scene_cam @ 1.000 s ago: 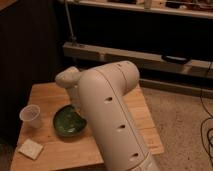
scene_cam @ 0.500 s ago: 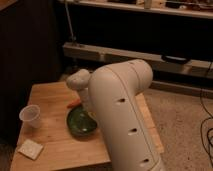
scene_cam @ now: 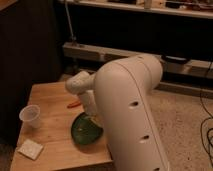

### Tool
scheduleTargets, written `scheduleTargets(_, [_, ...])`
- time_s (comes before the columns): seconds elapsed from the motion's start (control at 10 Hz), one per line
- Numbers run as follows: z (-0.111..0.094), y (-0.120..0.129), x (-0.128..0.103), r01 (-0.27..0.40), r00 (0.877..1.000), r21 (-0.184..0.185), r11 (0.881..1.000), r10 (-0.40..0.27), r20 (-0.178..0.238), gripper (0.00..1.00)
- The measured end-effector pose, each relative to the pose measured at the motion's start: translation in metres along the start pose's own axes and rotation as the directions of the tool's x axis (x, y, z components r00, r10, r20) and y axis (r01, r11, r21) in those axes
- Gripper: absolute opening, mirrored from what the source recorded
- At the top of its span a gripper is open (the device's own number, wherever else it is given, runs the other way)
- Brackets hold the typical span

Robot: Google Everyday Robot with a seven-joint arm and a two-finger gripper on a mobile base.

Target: Drag the ceramic bowl in a circle

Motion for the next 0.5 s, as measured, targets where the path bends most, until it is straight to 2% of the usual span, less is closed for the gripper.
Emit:
scheduleTargets(0.1, [0.013,0.005,0.01,0.015,0.999,0.026,1.0,-0.014,-0.029,0.0])
scheduleTargets(0.2, [0.038,0.009,0.026,0.033,0.997,0.037,0.999,-0.03,-0.07,0.0])
scheduleTargets(0.4, [0.058,0.01,0.05,0.049,0.994,0.022,0.999,-0.047,-0.096,0.0])
scheduleTargets(0.5, [0.061,0.014,0.063,0.064,0.993,0.0,0.998,-0.064,-0.095,0.0])
